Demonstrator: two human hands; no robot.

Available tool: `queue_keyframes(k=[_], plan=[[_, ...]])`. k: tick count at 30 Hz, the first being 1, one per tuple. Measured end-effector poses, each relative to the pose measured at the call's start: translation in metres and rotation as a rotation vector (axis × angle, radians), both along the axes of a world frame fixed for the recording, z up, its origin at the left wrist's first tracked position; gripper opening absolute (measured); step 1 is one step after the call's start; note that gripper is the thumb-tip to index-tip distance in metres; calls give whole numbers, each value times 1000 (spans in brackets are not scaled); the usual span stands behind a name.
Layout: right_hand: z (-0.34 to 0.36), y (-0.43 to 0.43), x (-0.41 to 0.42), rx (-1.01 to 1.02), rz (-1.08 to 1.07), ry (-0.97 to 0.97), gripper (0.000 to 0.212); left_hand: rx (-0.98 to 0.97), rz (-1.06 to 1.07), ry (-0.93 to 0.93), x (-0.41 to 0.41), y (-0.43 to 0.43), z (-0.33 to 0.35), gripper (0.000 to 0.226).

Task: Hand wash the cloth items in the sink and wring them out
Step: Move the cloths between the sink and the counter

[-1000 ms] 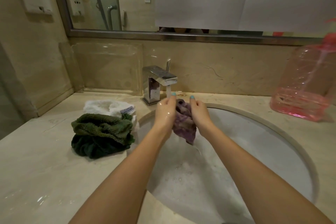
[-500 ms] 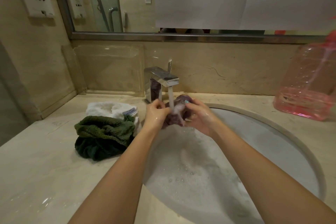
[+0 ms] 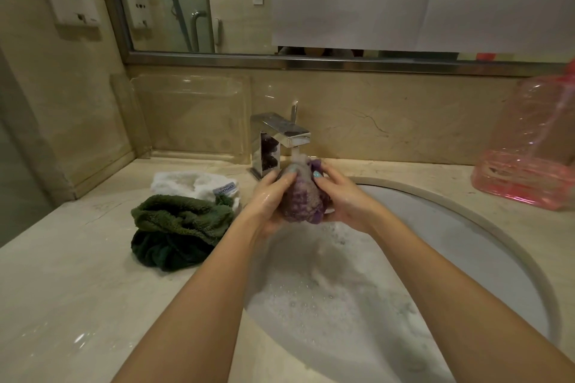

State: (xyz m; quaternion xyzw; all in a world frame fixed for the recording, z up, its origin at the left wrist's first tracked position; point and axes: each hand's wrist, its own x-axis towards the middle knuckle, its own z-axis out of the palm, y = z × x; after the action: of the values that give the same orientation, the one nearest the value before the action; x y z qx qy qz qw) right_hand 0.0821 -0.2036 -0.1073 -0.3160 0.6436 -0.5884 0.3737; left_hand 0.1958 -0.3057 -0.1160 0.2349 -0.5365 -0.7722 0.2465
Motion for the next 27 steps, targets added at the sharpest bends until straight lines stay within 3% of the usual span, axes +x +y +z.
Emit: queue_keyframes(k=[6,11,14,18,20,24,27], plan=[[4,-17,13,-50,-322,115,34,94,44,97,0,0,6,22],[-6,-30,53,-23,-167,417,31,-143,323,-146,-14,1,3,27],[-1,-34,46,47,-270,503,39,-218,336,-197,-17,13,1,24],[3,-36,21,25,-532,314,49,-399,322,-149,-23,41,7,39],[3,-31,27,-17,-525,436,42,-404,303,-187,-23,39,6,41],[2,-25,59,-128,-290,697,39,-198,329,-210,-16,11,-1,28],[-1,-32,57,-98,-274,703,40,-194,313,-223,-14,7,-5,30]])
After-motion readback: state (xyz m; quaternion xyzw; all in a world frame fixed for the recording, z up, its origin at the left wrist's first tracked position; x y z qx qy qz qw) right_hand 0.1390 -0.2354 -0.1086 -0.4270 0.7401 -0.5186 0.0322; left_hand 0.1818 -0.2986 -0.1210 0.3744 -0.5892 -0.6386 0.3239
